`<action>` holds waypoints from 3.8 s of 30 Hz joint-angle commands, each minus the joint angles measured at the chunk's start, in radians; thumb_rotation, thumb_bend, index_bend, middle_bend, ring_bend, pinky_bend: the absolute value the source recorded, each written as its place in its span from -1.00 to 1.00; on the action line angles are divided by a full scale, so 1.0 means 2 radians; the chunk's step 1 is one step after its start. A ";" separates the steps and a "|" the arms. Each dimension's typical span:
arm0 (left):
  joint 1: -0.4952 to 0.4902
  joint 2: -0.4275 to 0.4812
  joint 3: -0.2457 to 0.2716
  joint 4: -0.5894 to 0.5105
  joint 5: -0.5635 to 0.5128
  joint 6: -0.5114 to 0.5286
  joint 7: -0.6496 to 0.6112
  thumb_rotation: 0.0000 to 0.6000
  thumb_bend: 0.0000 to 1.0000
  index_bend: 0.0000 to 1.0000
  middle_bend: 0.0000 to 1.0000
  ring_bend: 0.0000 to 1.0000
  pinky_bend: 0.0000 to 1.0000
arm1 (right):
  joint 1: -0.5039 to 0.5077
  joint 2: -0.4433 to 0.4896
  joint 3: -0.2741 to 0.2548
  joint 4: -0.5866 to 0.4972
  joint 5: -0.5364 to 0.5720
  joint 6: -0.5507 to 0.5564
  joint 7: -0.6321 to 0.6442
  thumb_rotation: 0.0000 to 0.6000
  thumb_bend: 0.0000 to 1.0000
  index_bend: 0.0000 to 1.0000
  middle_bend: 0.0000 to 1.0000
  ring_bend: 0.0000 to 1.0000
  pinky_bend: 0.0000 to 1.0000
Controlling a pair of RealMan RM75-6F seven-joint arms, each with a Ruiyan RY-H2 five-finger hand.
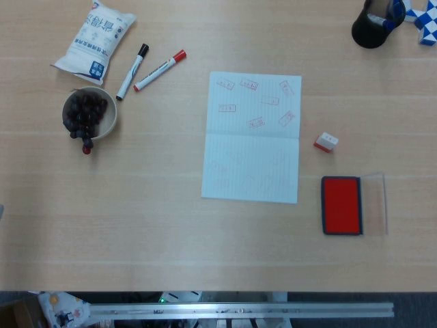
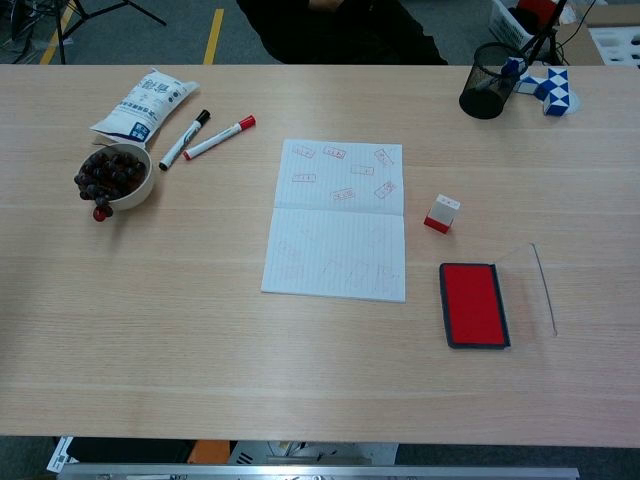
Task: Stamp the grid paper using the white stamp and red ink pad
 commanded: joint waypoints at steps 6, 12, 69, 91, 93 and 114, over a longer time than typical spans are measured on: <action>0.000 0.000 0.001 -0.002 -0.001 -0.002 0.004 1.00 -0.65 -0.71 -0.75 -0.68 -0.81 | 0.002 0.000 0.000 0.000 0.002 -0.006 -0.002 1.00 -0.40 -0.02 -0.11 -0.31 -0.42; 0.001 0.000 0.002 0.000 0.001 0.000 0.002 1.00 -0.65 -0.71 -0.75 -0.68 -0.81 | 0.011 0.005 0.007 -0.014 0.008 -0.017 -0.014 1.00 -0.40 -0.02 -0.11 -0.31 -0.42; 0.004 0.000 0.019 0.023 0.023 -0.005 -0.028 1.00 -0.65 -0.71 -0.76 -0.68 -0.81 | 0.311 -0.235 0.075 -0.053 0.452 -0.254 -0.475 1.00 -0.78 -0.02 -0.15 -0.46 -0.42; 0.004 0.002 0.017 0.032 0.022 -0.002 -0.038 1.00 -0.65 -0.71 -0.75 -0.68 -0.81 | 0.350 -0.288 0.049 0.006 0.503 -0.253 -0.477 1.00 -0.77 -0.03 -0.15 -0.46 -0.42; 0.004 0.002 0.017 0.032 0.020 -0.003 -0.038 1.00 -0.65 -0.71 -0.75 -0.68 -0.81 | 0.353 -0.291 0.051 0.011 0.506 -0.256 -0.474 1.00 -0.77 -0.02 -0.15 -0.46 -0.42; 0.008 0.003 0.016 0.041 0.012 0.000 -0.050 1.00 -0.65 -0.71 -0.75 -0.68 -0.81 | 0.373 -0.308 0.029 0.003 0.510 -0.254 -0.478 1.00 -0.72 -0.02 -0.15 -0.46 -0.42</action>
